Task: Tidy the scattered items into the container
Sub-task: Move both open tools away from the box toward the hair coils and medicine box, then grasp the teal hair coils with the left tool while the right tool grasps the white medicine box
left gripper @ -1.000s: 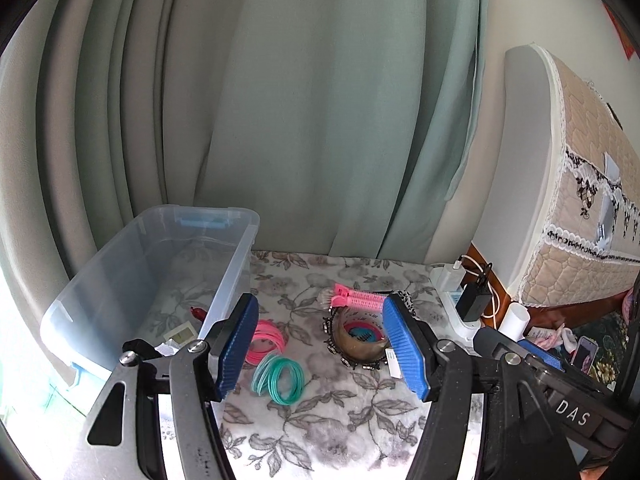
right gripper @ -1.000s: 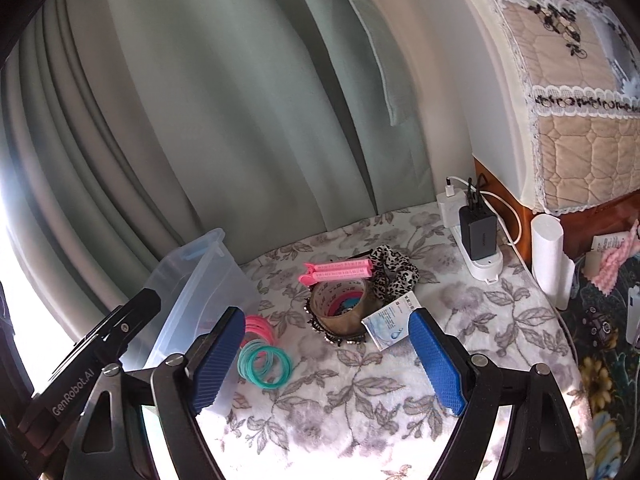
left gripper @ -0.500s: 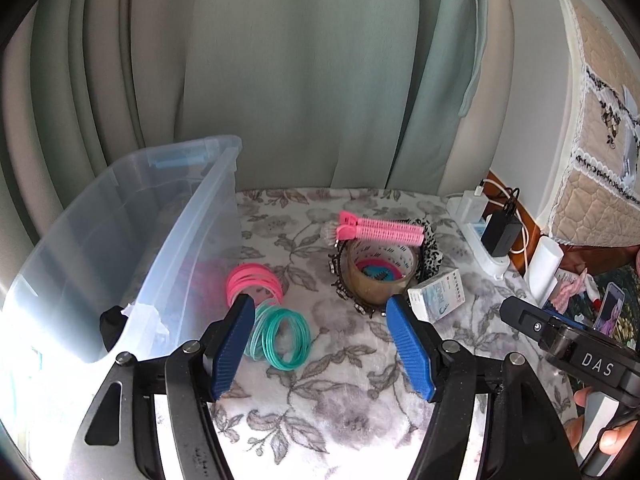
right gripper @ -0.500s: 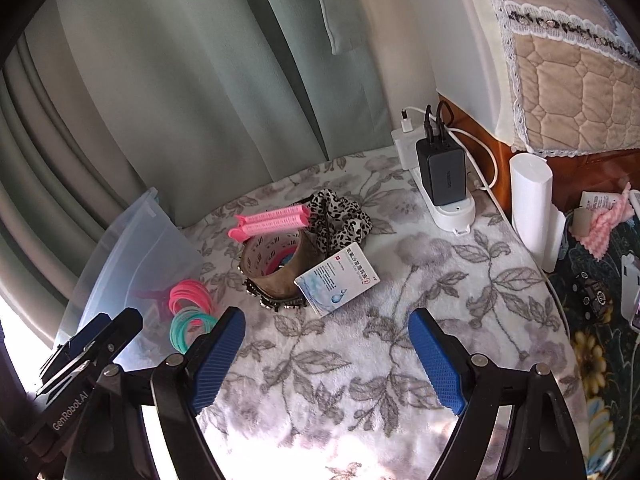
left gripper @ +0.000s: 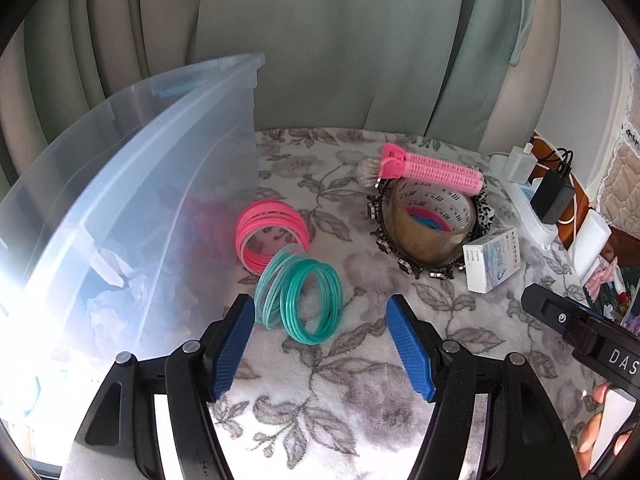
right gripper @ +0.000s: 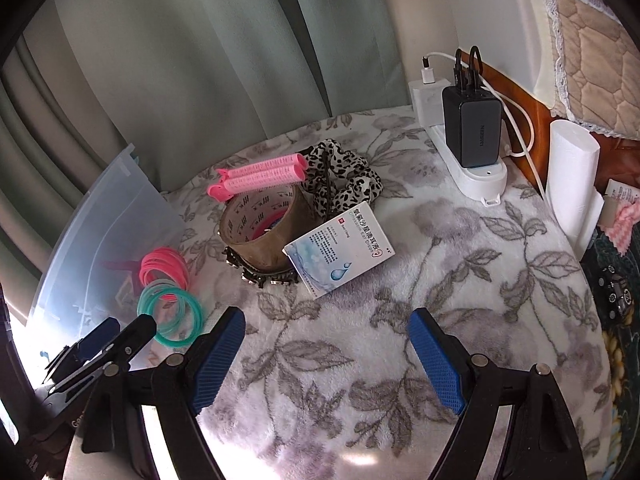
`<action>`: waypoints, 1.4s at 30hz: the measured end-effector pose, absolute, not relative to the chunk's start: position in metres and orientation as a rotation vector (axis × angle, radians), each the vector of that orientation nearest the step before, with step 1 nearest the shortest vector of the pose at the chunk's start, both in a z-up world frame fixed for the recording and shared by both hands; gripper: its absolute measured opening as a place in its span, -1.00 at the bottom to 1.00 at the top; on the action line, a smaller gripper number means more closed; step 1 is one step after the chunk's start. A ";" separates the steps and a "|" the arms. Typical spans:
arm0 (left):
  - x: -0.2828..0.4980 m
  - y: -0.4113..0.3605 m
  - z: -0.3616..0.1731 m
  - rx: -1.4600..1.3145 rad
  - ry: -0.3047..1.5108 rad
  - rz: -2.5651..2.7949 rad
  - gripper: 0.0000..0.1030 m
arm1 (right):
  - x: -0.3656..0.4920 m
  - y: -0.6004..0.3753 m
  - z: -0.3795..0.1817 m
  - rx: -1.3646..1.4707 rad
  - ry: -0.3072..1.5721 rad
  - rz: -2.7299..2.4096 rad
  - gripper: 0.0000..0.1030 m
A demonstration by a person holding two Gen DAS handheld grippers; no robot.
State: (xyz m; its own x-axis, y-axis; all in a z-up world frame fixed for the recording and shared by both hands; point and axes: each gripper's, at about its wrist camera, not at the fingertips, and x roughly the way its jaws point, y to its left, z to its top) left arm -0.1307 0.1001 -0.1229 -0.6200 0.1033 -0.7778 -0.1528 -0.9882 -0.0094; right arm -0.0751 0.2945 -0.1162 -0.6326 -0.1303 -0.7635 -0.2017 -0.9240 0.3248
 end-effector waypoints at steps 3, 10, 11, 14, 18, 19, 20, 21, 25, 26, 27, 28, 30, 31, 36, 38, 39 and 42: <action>-0.137 0.100 -0.134 -1.338 0.089 2.710 0.34 | -0.081 0.295 -0.123 -1.348 0.592 2.725 0.68; -0.150 0.103 -0.154 -1.424 0.123 2.722 0.34 | -0.100 0.294 -0.132 -1.357 0.498 2.735 0.68; -0.151 0.103 -0.156 -1.432 0.120 2.723 0.34 | -0.103 0.294 -0.132 -1.358 0.472 2.740 0.68; -0.155 0.104 -0.160 -1.440 0.121 2.731 0.34 | -0.113 0.292 -0.134 -1.356 0.395 2.748 0.68; -0.159 0.104 -0.163 -1.437 0.120 2.742 0.34 | -0.125 0.294 -0.140 -1.371 0.357 2.745 0.69; -0.160 0.104 -0.164 -1.438 0.121 2.742 0.34 | -0.127 0.295 -0.142 -1.379 0.357 2.745 0.69; -0.161 0.105 -0.165 -1.438 0.120 2.742 0.34 | -0.129 0.295 -0.144 -1.386 0.357 2.745 0.69; -0.162 0.104 -0.166 -1.438 0.119 2.742 0.34 | -0.131 0.295 -0.145 -1.391 0.355 2.745 0.69; -0.165 0.104 -0.167 -1.431 0.101 2.742 0.34 | -0.139 0.294 -0.152 -1.411 0.344 2.748 0.69; -0.166 0.104 -0.167 -1.426 0.091 2.741 0.34 | -0.141 0.294 -0.153 -1.415 0.344 2.749 0.69; -0.167 0.103 -0.167 -1.422 0.081 2.741 0.34 | -0.143 0.293 -0.155 -1.419 0.344 2.749 0.69; -0.167 0.102 -0.167 -1.418 0.072 2.739 0.34 | -0.144 0.293 -0.157 -1.422 0.347 2.749 0.69; -0.168 0.101 -0.166 -1.410 0.052 2.728 0.34 | -0.146 0.294 -0.158 -1.421 0.354 2.750 0.69; -0.168 0.100 -0.165 -1.406 0.039 2.721 0.33 | -0.146 0.295 -0.158 -1.415 0.357 2.752 0.69; -0.166 0.097 -0.156 -1.366 -0.016 2.717 0.32 | -0.148 0.300 -0.159 -1.406 0.401 2.750 0.69; -0.166 0.097 -0.155 -1.360 -0.012 2.723 0.20 | -0.149 0.302 -0.159 -1.403 0.417 2.750 0.69; -0.166 0.097 -0.156 -1.361 -0.013 2.725 0.17 | -0.150 0.303 -0.159 -1.402 0.422 2.750 0.69; -0.167 0.094 -0.156 -1.365 -0.014 2.736 0.03 | -0.150 0.306 -0.159 -1.396 0.437 2.746 0.69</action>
